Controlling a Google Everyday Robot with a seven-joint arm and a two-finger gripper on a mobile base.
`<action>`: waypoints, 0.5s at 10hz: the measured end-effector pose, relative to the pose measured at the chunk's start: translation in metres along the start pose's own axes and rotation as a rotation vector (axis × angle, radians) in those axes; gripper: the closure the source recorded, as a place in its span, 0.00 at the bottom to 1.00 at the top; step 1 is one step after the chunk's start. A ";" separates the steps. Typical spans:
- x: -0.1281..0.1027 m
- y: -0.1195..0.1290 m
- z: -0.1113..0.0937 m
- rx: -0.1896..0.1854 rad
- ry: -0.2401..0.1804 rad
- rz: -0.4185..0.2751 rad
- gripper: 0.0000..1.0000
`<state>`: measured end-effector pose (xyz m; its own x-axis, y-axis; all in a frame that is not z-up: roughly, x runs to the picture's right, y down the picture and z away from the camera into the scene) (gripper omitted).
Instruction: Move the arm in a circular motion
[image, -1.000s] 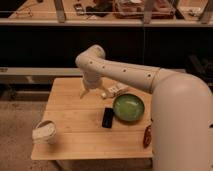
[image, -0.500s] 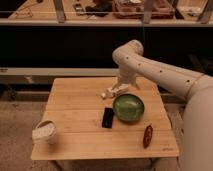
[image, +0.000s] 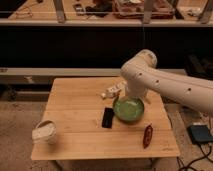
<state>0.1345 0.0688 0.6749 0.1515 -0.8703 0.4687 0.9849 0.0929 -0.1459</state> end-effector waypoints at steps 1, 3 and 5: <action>-0.021 -0.009 -0.008 0.021 -0.014 -0.022 0.20; -0.063 -0.048 -0.024 0.095 -0.052 -0.136 0.20; -0.090 -0.099 -0.028 0.177 -0.090 -0.287 0.20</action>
<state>0.0210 0.1245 0.6223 -0.1347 -0.8275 0.5450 0.9865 -0.0600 0.1527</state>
